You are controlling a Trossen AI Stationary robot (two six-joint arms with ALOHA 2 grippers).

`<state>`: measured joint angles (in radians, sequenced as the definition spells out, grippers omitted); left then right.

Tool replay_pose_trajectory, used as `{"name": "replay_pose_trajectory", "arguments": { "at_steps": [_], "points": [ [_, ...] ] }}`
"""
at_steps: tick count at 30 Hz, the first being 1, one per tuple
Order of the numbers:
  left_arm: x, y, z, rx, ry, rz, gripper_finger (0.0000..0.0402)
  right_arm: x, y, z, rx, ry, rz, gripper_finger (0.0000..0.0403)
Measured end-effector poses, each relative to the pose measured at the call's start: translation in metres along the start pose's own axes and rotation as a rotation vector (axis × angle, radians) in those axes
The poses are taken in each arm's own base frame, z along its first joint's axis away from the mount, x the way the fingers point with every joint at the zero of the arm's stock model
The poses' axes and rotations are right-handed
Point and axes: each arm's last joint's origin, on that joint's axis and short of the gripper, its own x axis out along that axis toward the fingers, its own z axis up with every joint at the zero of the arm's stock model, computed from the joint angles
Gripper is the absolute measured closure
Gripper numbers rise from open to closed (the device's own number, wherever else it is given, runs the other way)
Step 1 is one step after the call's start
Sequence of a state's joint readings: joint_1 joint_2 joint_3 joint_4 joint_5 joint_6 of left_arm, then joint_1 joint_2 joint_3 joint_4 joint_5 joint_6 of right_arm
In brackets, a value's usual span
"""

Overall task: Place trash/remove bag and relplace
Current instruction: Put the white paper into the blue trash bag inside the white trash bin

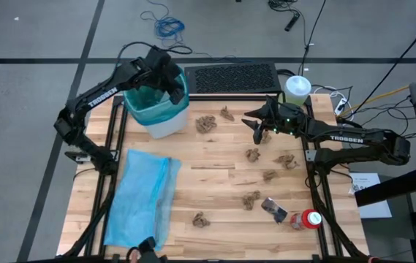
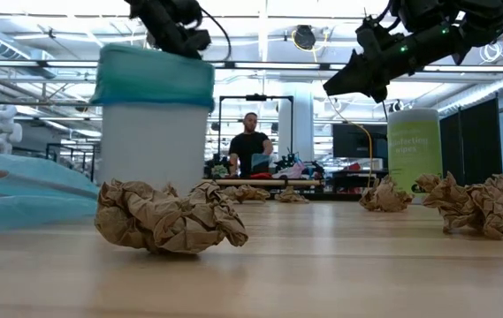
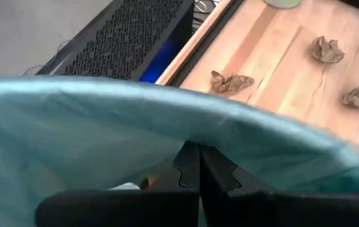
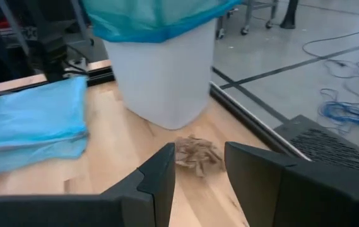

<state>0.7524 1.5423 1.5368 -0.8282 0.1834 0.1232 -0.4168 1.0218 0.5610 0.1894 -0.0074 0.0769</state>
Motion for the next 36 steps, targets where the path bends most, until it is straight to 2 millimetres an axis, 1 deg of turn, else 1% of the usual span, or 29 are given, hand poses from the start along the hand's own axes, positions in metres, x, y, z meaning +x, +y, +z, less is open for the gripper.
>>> {"name": "replay_pose_trajectory", "arguments": {
  "at_steps": [3, 5, 8, 10, 18, 27, 36],
  "points": [
    [0.018, 0.001, 0.003, 0.018, -0.002, -0.055, 0.0401, 0.000, 0.000, 0.000, 0.011, -0.001, -0.001, 0.0273],
    [0.030, -0.002, 0.007, 0.023, -0.025, -0.106, 0.0401, 0.000, 0.000, 0.000, 0.012, -0.001, 0.000, 0.0273],
    [0.037, -0.009, 0.009, 0.048, -0.034, -0.136, 0.0401, 0.000, 0.000, 0.000, 0.016, -0.001, 0.002, 0.0273],
    [0.037, -0.015, 0.011, 0.085, -0.049, -0.145, 0.0401, 0.000, 0.001, 0.000, 0.015, 0.000, 0.009, 0.0273],
    [0.024, -0.030, 0.014, 0.168, -0.093, -0.148, 0.0402, 0.000, 0.002, 0.001, 0.014, -0.010, 0.034, 0.0273],
    [0.027, -0.042, 0.016, 0.215, -0.114, -0.204, 0.0402, 0.000, 0.003, 0.003, 0.040, -0.027, 0.061, 0.0273],
    [0.028, -0.057, 0.028, 0.270, -0.236, -0.272, 0.0402, 0.000, 0.003, 0.003, 0.040, -0.027, 0.061, 0.0273]
  ]
}}
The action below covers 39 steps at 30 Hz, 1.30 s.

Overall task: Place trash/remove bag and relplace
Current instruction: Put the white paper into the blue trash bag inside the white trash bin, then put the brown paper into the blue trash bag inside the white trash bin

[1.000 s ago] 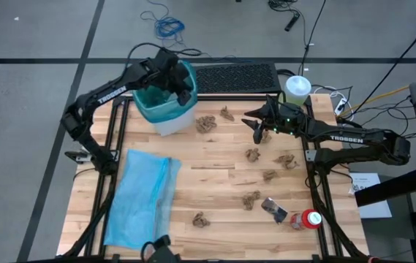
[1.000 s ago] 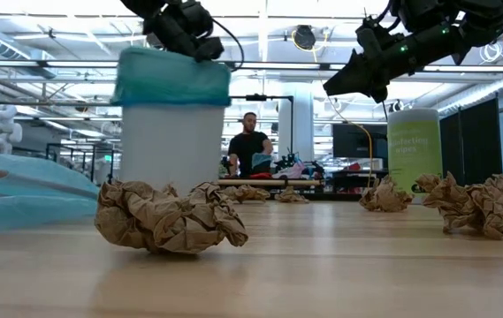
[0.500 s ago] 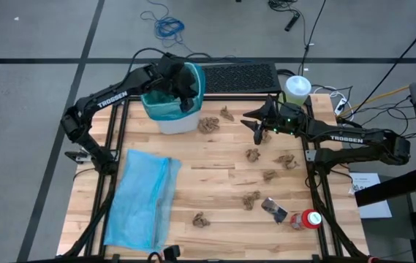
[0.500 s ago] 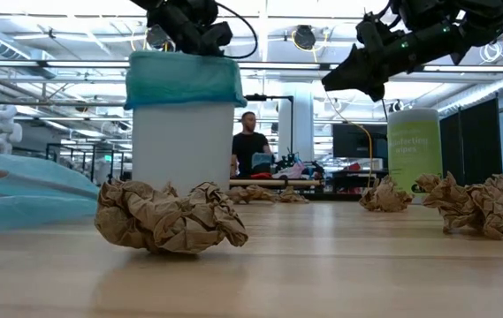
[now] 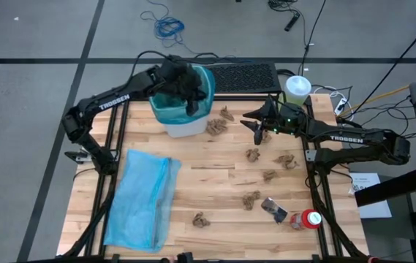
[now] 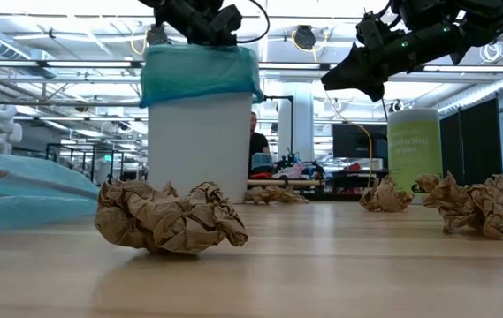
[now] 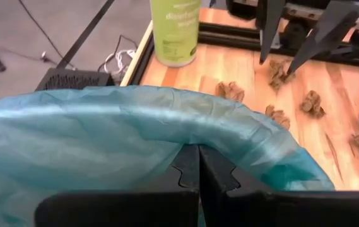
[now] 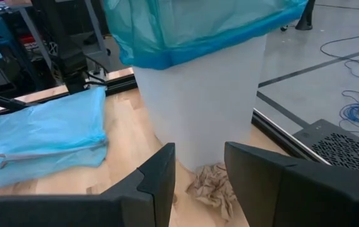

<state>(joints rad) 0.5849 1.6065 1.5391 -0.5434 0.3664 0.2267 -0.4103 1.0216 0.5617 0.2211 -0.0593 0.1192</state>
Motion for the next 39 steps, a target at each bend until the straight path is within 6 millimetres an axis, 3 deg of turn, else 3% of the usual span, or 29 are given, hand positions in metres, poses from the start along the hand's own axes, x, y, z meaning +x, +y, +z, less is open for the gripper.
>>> {"name": "replay_pose_trajectory", "arguments": {
  "at_steps": [6, 20, 32, 39],
  "points": [
    [0.001, -0.001, 0.001, 0.021, 0.001, 0.018, 0.0386, 0.000, 0.000, 0.000, 0.000, 0.000, 0.000, 0.0273],
    [-0.007, -0.004, 0.009, 0.057, 0.010, 0.046, 0.0267, 0.000, 0.000, 0.000, 0.000, 0.000, -0.007, 0.0226],
    [-0.045, -0.009, 0.041, 0.105, 0.046, 0.154, 0.0260, 0.001, -0.001, -0.002, 0.002, 0.022, -0.010, 0.0185],
    [-0.066, -0.014, 0.052, 0.134, 0.069, 0.224, 0.0269, 0.014, -0.003, -0.014, 0.019, 0.088, -0.030, 0.0163]
  ]
}}
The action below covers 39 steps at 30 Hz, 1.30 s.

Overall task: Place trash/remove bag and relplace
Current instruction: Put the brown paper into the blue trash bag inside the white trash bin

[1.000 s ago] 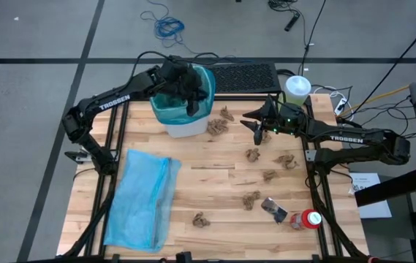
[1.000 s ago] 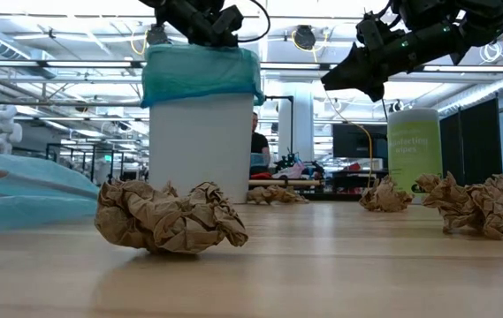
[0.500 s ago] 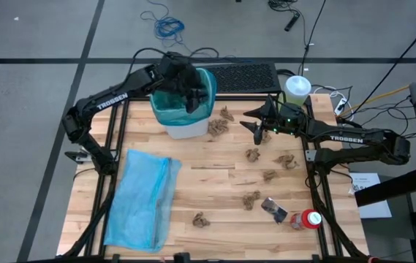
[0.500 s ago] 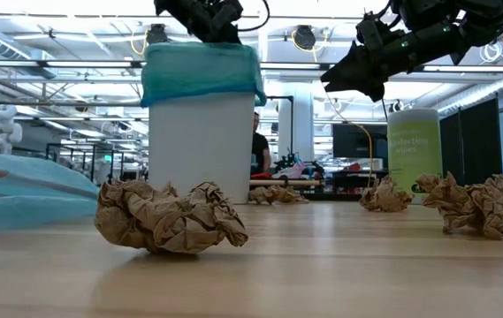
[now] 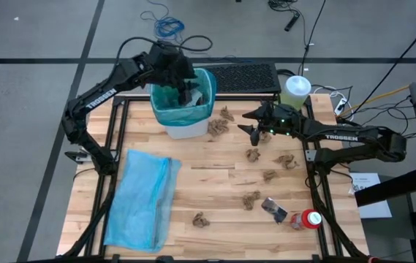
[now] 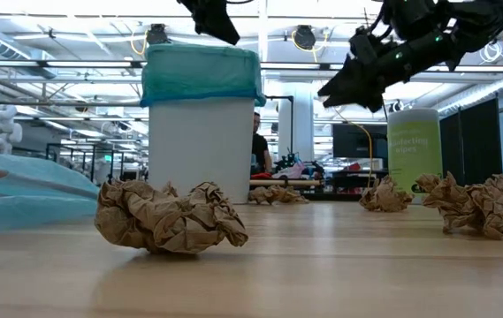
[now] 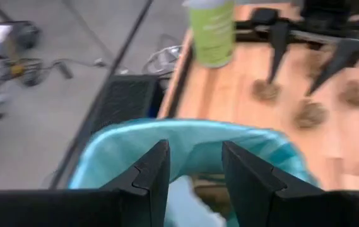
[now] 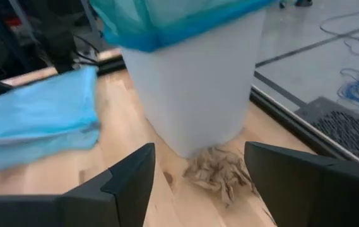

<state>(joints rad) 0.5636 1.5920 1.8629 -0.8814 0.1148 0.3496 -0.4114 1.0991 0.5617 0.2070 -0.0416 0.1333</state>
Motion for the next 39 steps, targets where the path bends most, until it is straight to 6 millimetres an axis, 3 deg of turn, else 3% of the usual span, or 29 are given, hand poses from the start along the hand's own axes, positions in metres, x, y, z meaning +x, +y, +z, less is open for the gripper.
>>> {"name": "replay_pose_trajectory", "arguments": {
  "at_steps": [7, 17, 33, 36, 39],
  "points": [
    [-0.027, 0.001, -0.004, -0.011, 0.053, 0.155, 0.0389, 0.026, -0.008, -0.020, 0.005, 0.089, -0.084, 0.0156],
    [-0.054, 0.000, -0.029, -0.093, -0.124, 0.171, 0.0400, 0.069, -0.014, -0.045, 0.014, 0.184, -0.130, 0.0156],
    [-0.029, -0.023, -0.094, -0.153, -0.279, 0.163, 0.0401, 0.146, -0.019, -0.068, -0.004, 0.333, -0.190, 0.0158],
    [-0.028, -0.024, -0.098, -0.151, -0.297, 0.169, 0.0401, 0.154, -0.022, -0.072, -0.016, 0.366, -0.270, 0.0179],
    [-0.025, -0.025, -0.100, -0.154, -0.294, 0.166, 0.0401, 0.159, -0.023, -0.076, -0.018, 0.391, -0.288, 0.0226]
  ]
}}
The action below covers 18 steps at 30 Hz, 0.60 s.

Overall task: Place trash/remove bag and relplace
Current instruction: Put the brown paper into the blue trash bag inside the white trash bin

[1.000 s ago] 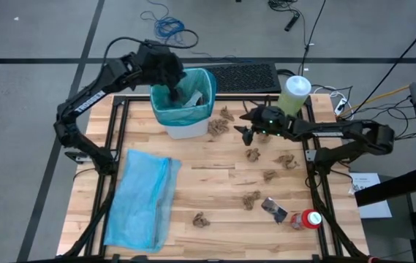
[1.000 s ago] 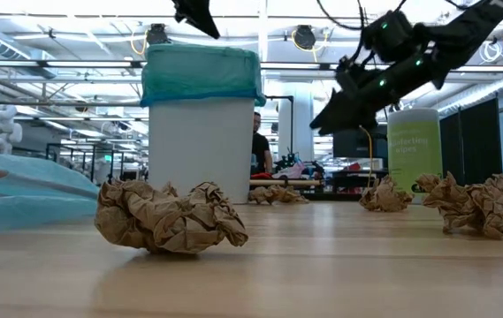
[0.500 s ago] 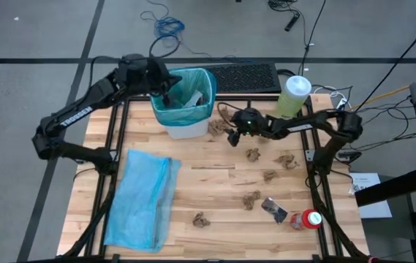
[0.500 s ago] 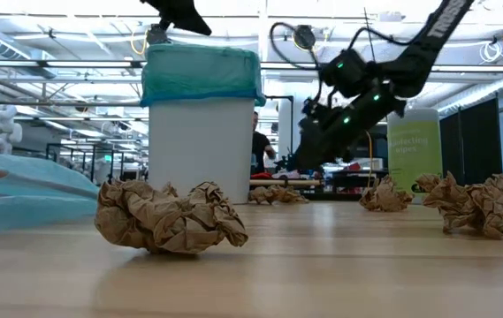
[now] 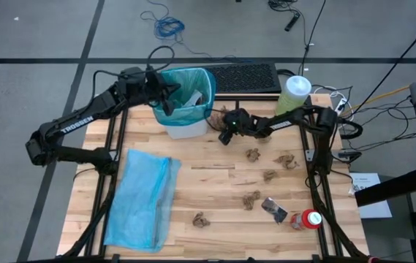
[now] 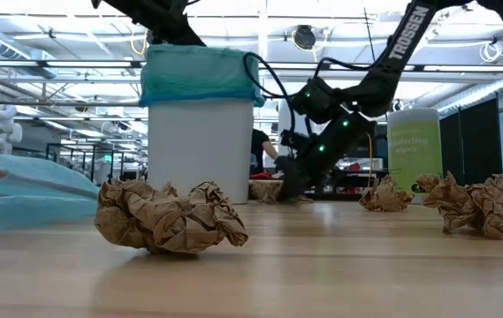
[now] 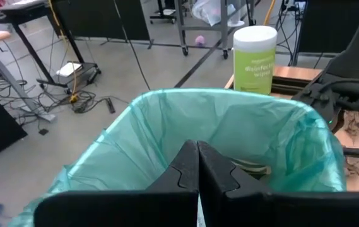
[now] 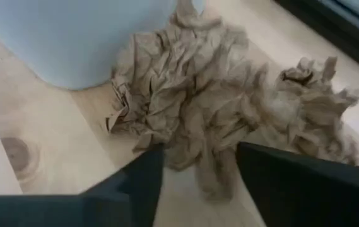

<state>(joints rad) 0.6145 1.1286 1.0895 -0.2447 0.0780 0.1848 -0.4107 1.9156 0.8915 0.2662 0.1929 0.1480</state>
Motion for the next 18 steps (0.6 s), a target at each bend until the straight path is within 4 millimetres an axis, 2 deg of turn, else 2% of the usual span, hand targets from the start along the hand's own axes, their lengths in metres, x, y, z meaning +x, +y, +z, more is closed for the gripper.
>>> {"name": "replay_pose_trajectory", "arguments": {
  "at_steps": [6, 7, 13, 18],
  "points": [
    [0.000, 0.000, 0.000, -0.004, -0.002, 0.001, 0.0401, 0.001, 0.002, -0.002, 0.013, 0.015, 0.006, 0.0376],
    [0.000, 0.000, 0.000, -0.004, -0.002, 0.001, 0.0401, 0.001, 0.003, -0.002, 0.010, 0.019, 0.008, 0.0389],
    [-0.002, 0.000, 0.001, -0.004, -0.010, 0.003, 0.0401, -0.008, 0.012, -0.006, -0.010, 0.083, 0.024, 0.0397],
    [-0.006, 0.001, 0.006, 0.005, -0.058, 0.013, 0.0401, -0.030, 0.018, -0.004, -0.044, 0.156, 0.045, 0.0400]
  ]
}}
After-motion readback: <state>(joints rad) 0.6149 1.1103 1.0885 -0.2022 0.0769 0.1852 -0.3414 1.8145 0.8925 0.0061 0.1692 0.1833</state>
